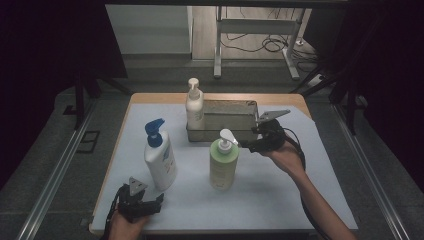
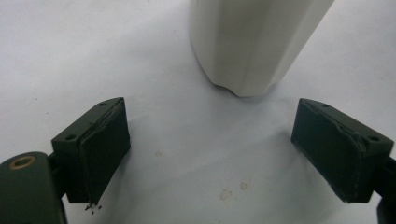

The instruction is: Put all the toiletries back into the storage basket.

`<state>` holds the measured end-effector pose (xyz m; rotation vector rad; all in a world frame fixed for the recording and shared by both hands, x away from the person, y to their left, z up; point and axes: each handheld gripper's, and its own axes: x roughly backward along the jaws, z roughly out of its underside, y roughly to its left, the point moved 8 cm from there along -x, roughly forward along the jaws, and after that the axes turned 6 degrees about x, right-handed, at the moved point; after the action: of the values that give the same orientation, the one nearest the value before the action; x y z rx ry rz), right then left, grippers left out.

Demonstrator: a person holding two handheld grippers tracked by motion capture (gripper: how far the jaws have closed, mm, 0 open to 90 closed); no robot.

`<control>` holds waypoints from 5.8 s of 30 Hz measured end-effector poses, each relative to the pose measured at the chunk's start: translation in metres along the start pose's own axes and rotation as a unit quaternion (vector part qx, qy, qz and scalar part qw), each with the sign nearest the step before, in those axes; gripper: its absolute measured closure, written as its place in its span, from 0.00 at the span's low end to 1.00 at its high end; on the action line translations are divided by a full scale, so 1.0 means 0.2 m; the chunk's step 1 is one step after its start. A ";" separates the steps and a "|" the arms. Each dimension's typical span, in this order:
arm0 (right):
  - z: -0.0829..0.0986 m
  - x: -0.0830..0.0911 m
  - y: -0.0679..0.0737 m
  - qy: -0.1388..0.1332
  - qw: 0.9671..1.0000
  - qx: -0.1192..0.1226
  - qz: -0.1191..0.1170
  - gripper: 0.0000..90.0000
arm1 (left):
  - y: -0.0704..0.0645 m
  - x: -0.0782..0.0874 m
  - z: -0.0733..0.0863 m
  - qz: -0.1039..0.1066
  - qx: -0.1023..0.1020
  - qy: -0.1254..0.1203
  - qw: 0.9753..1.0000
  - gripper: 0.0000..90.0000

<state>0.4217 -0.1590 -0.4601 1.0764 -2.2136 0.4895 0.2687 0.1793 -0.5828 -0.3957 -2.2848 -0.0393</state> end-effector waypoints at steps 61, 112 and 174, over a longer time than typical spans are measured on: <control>0.16 0.10 0.48 -0.020 0.995 0.054 -0.079 0.00 | 0.00 0.00 0.00 -0.001 -0.001 -0.001 1.000 0.12; 0.01 -0.10 0.55 -0.035 0.996 0.061 -0.047 0.13 | 0.00 0.00 0.00 -0.001 -0.002 -0.001 1.000 0.13; -0.46 0.03 0.21 -0.034 0.999 0.027 0.018 0.13 | 0.00 0.00 0.00 0.000 -0.001 -0.001 1.000 0.13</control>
<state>0.4192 -0.0860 -0.3907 1.0988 -2.2943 0.5379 0.2689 0.1796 -0.5828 -0.3979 -2.2872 -0.0417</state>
